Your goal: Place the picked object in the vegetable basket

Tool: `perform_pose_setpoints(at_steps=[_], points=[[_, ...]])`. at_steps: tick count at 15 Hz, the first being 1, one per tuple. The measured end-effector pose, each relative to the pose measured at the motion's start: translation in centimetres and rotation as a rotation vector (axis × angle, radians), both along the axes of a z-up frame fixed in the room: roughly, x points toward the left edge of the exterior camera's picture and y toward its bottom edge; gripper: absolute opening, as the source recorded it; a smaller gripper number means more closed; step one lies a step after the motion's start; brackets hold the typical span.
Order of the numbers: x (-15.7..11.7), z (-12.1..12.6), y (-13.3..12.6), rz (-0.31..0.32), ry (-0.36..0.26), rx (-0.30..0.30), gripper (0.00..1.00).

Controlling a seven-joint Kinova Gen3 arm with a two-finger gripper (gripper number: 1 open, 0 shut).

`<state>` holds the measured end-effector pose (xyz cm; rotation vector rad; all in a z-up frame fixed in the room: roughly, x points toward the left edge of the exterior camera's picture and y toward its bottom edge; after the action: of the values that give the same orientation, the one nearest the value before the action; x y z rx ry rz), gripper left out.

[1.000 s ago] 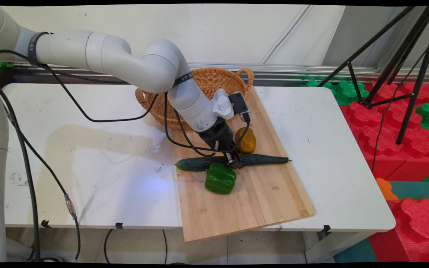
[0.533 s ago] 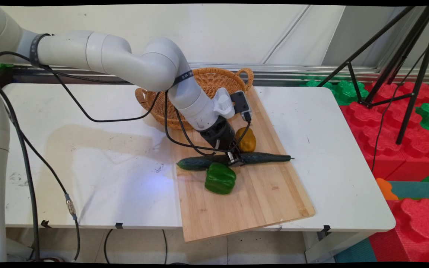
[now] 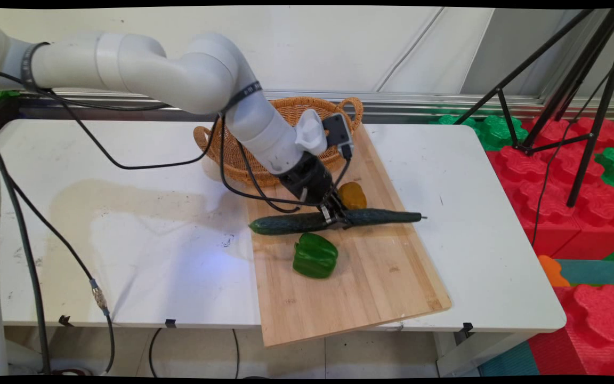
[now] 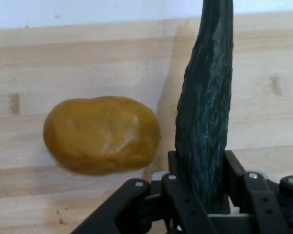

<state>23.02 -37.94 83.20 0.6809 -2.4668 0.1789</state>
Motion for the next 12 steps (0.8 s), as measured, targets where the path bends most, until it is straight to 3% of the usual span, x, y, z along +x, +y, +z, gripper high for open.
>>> perform_pose_setpoints(at_steps=[7,12], points=[[3.0,4.8,1.3,-0.013,0.074,-0.044,0.0],[7.4,8.7,2.1,0.022,0.128,-0.076,0.0]])
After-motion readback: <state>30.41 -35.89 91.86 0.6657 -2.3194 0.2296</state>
